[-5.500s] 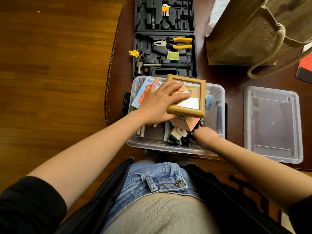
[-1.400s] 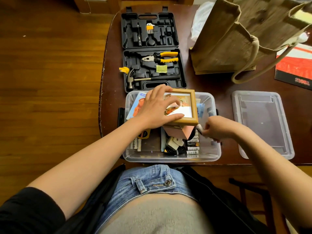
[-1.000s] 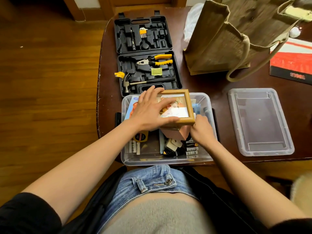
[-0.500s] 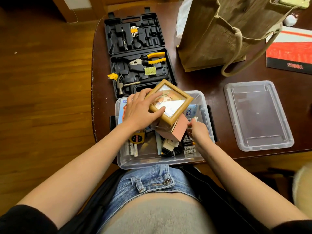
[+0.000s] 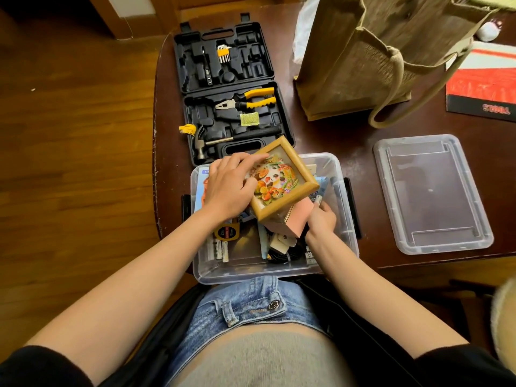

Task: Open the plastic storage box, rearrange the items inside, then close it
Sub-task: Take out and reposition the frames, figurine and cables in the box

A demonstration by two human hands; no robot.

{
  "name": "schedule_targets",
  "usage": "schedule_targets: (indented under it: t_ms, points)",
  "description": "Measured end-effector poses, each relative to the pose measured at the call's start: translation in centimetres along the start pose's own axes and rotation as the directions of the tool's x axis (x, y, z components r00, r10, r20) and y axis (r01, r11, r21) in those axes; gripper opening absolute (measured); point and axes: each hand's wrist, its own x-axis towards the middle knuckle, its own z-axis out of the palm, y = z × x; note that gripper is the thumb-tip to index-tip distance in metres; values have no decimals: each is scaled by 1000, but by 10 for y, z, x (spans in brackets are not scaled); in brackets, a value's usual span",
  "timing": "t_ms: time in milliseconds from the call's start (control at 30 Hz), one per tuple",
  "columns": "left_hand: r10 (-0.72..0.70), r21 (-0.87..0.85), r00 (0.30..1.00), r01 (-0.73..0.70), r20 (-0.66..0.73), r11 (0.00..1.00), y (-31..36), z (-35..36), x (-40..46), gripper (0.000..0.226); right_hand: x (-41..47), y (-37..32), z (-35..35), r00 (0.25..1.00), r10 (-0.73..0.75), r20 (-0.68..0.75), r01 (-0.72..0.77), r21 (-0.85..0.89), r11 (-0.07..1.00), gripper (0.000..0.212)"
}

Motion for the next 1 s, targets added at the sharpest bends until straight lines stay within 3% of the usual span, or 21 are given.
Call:
schedule_targets:
  t_ms: [67,133,267,400,567,767,867,1000]
  points:
    - [2,3,1000,-2,4,1000,0,-1,0,54,-5,3,-1,996,-88,-29,87,-17,996,33]
    - [3,5,1000,-3,6,1000,0,-1,0,54,-9,7,-6,978,-208,-25,202,-149,968,37]
    - [0,12,1000,0,6,1000,0,0,1,54,-5,5,-17,914,-378,146,405,-355,842,48]
    - [-3,10,1000,2,7,1000,-1,0,0,54,7,-9,-21,890,-283,357,391,-279,877,56]
    - [-4,-6,1000,4,-8,1000,-1,0,0,54,10,-14,-24,868,-233,438,401,-345,849,40]
    - [-2,-8,1000,2,-12,1000,-1,1,-1,53,8,-15,-32,783,-233,576,496,-353,794,33]
    - [-1,-7,1000,1,-5,1000,-1,1,-1,53,6,-6,-36,789,-278,548,518,-350,781,35]
    - [9,-2,1000,-9,-6,1000,0,1,-1,53,5,5,-33,886,-279,370,408,-337,849,38]
